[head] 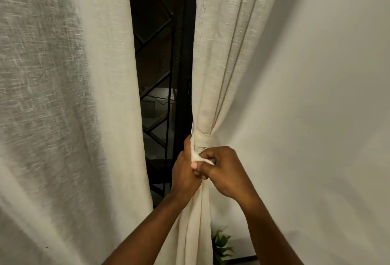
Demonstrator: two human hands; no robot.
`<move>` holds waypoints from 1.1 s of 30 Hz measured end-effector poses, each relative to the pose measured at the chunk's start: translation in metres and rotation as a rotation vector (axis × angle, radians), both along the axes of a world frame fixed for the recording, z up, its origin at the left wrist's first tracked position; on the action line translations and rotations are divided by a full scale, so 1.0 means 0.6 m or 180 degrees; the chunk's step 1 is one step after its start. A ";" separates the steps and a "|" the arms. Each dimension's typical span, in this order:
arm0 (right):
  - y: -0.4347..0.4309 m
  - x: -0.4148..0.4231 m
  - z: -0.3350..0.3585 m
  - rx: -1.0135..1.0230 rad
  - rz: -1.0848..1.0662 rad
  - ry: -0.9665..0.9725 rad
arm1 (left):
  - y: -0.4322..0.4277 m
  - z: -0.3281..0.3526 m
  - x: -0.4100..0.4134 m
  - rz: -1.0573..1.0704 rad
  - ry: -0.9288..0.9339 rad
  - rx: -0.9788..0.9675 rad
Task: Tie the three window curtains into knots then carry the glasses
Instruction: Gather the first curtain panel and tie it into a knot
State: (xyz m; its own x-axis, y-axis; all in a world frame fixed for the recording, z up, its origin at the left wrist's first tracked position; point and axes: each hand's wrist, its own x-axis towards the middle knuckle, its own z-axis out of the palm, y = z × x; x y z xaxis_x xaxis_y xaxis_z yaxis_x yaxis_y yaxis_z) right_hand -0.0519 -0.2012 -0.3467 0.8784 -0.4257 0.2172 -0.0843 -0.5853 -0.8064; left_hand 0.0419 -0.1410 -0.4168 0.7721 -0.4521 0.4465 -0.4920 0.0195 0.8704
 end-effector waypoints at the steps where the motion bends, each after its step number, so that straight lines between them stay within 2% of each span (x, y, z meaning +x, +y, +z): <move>1: -0.001 0.000 -0.003 -0.0018 0.0000 0.0024 | -0.001 -0.001 0.001 -0.0035 0.0032 -0.0027; 4: -0.025 -0.003 0.001 -0.0227 -0.0231 -0.0072 | 0.001 0.000 0.004 0.0261 -0.0216 0.0335; 7: -0.062 -0.007 0.011 -0.0406 -0.0586 -0.0223 | 0.002 -0.001 0.018 0.0328 -0.0138 0.0312; 13: -0.095 0.009 0.009 -0.0380 -0.0732 -0.0286 | -0.004 0.011 0.016 -0.0509 0.0546 -0.0061; 16: -0.092 0.016 0.004 -0.0488 -0.0601 -0.0646 | -0.002 0.022 0.012 -0.0882 0.0823 -0.0019; 21: -0.080 0.015 -0.001 -0.0503 -0.0499 -0.1211 | -0.001 0.026 0.013 -0.0982 0.1013 -0.0026; 28: -0.092 0.015 0.004 -0.0512 -0.0056 -0.0665 | -0.008 0.022 0.008 -0.1086 0.0977 -0.0131; 33: -0.107 0.016 0.010 -0.0597 -0.0094 -0.0507 | -0.009 0.013 0.000 -0.0771 0.0513 0.0227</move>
State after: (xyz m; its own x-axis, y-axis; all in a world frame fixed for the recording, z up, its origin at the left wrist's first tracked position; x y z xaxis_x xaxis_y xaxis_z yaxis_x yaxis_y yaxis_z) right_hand -0.0425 -0.2656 -0.3409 0.8145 -0.3897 0.4297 0.0161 -0.7253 -0.6883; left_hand 0.0420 -0.1464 -0.4087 0.6962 -0.6578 0.2873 -0.3357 0.0554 0.9403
